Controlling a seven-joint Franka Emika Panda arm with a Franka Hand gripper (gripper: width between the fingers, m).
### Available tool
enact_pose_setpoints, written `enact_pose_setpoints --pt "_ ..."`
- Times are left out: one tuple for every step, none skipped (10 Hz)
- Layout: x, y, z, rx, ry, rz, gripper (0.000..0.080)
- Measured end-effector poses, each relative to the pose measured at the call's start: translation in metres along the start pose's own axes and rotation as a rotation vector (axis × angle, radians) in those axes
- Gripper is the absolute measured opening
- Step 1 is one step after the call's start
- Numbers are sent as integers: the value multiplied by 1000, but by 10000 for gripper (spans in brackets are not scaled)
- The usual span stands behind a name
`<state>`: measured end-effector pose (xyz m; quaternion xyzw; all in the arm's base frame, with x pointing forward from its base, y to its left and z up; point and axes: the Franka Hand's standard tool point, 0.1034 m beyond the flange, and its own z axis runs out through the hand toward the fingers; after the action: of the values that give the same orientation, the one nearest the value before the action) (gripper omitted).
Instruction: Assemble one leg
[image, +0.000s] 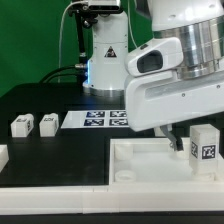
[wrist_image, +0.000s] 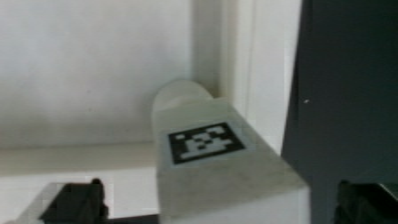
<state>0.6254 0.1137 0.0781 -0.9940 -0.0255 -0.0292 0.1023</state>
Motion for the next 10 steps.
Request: enact_pose_setpoints --pt "0 -1 0 1 0 27 621" --pt "0 -1 0 1 0 25 621" --pt "0 -1 0 3 0 56 443" --pt "0 -1 1 9 -1 201 310" --pt "-1 2 1 4 -1 297 310" --pt "-1 2 1 4 -1 389 300" --pt "0 3 1 7 -5 560 300" --pt "1 4 2 20 -1 741 300" --pt "0 5 2 40 16 954 300" --pt "0 4 3 61 15 1160 300"
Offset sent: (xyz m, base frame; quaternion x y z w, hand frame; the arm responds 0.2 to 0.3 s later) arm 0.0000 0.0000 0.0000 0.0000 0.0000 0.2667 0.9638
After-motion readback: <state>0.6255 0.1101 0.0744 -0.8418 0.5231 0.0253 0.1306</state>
